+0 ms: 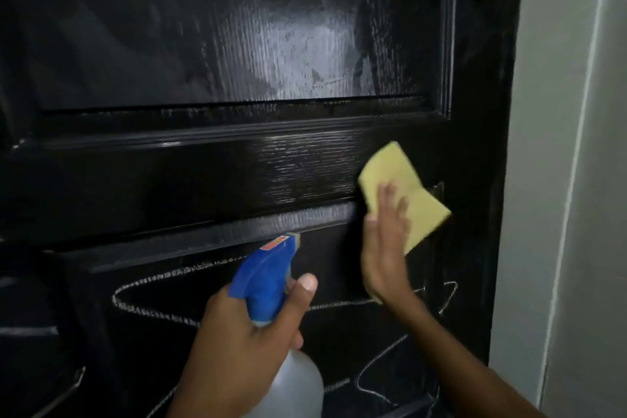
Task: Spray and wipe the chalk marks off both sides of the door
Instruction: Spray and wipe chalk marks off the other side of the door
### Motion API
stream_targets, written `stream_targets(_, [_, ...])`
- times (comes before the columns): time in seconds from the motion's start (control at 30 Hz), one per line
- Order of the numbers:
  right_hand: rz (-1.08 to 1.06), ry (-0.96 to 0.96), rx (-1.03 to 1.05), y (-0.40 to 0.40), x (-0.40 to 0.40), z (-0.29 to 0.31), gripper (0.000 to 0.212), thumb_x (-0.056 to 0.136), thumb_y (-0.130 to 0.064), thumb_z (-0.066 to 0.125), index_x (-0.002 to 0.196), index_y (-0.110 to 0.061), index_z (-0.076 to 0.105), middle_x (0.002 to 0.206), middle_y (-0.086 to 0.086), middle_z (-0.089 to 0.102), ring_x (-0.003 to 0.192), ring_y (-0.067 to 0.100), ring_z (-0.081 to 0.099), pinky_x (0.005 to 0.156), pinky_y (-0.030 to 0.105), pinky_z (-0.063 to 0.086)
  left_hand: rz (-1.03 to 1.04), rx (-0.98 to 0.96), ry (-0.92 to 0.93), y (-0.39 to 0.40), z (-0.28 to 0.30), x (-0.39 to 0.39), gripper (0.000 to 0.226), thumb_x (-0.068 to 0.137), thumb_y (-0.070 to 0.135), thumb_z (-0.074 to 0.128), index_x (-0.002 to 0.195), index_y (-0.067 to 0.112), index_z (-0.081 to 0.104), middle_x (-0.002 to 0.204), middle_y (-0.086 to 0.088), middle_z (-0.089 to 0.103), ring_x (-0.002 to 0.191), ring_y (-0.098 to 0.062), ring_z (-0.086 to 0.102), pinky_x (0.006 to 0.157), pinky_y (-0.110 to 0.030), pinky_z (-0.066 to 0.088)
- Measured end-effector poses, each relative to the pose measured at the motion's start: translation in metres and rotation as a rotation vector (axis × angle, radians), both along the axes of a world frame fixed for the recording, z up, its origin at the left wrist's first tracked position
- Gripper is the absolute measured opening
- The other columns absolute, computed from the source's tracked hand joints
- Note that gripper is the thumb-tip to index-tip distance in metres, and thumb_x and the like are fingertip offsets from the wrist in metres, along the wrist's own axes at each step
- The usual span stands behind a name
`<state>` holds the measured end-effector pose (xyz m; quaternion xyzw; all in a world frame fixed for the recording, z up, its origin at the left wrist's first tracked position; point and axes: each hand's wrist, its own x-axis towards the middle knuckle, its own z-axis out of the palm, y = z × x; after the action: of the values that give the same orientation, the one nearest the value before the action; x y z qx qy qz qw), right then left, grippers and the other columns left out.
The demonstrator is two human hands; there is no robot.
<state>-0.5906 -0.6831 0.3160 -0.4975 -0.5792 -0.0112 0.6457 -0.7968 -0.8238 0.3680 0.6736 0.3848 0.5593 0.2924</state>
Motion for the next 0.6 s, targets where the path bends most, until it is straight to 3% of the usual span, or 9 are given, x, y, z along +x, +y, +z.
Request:
stream_targets(0.1, [-0.033, -0.234, -0.015, -0.006, -0.049, -0.009, 0.058, 0.107, -0.040, 0.024, 0.161, -0.031, 0.006, 0.166, -0.018, -0.012, 0.153, 0.015, -0.020, 0.122, 0.042, -0.012, 0.045, -0.003, 0.033, -0.001, -0.006, -0.017, 0.038, 0.070, 0.054, 0.062, 0.086, 0.019, 0.065, 0.056, -0.011, 0.066, 0.055, -0.016, 0.068, 0.061, -0.010, 0.048])
stream_targets(0.17, [-0.089, -0.375, -0.050, -0.004, -0.042, -0.019, 0.059, 0.107, -0.040, 0.025, 0.162, -0.028, 0.006, 0.167, -0.014, -0.011, 0.154, 0.020, -0.017, 0.124, 0.049, -0.006, 0.089, 0.008, 0.052, -0.007, -0.008, -0.033, 0.033, 0.075, 0.050, 0.061, 0.086, 0.019, 0.066, 0.057, -0.012, 0.066, 0.057, -0.014, 0.068, 0.065, -0.006, 0.046])
stream_targets(0.27, [-0.158, -0.525, -0.067, -0.002, -0.012, -0.026, 0.062, 0.104, -0.043, 0.027, 0.161, -0.019, 0.019, 0.168, -0.002, 0.001, 0.155, 0.032, 0.001, 0.120, 0.062, 0.013, 0.188, 0.029, 0.053, -0.016, -0.007, -0.065, 0.032, 0.077, 0.046, 0.061, 0.073, 0.014, 0.066, 0.060, -0.012, 0.066, 0.057, -0.013, 0.066, 0.065, -0.005, 0.045])
stream_targets(0.33, [-0.160, -0.541, -0.065, -0.002, 0.002, -0.026, 0.063, 0.101, -0.043, 0.030, 0.158, -0.016, 0.028, 0.167, 0.002, 0.011, 0.153, 0.037, 0.009, 0.116, 0.065, 0.017, 0.260, 0.038, 0.059, -0.021, -0.008, -0.089, 0.036, 0.077, 0.046, 0.062, 0.070, 0.012, 0.066, 0.058, -0.010, 0.065, 0.056, -0.015, 0.066, 0.063, -0.008, 0.047])
stream_targets(0.43, [-0.074, -0.536, -0.044, -0.008, 0.005, -0.020, 0.059, 0.101, -0.039, 0.029, 0.155, -0.017, 0.036, 0.164, 0.006, 0.025, 0.153, 0.040, 0.010, 0.117, 0.067, 0.014, 0.339, 0.063, 0.046, -0.026, -0.012, -0.117, 0.033, 0.080, 0.043, 0.064, 0.068, 0.012, 0.063, 0.059, -0.009, 0.066, 0.053, -0.013, 0.065, 0.060, -0.011, 0.049])
stream_targets(0.6, [0.010, -0.840, 0.175, -0.005, -0.062, -0.013, 0.055, 0.101, -0.030, 0.034, 0.151, -0.010, 0.042, 0.161, 0.006, 0.032, 0.153, 0.042, 0.007, 0.119, 0.064, 0.010, 0.471, 0.025, 0.040, -0.036, -0.026, -0.160, 0.036, 0.079, 0.046, 0.063, 0.070, 0.011, 0.063, 0.061, -0.005, 0.068, 0.053, -0.009, 0.066, 0.057, -0.009, 0.047])
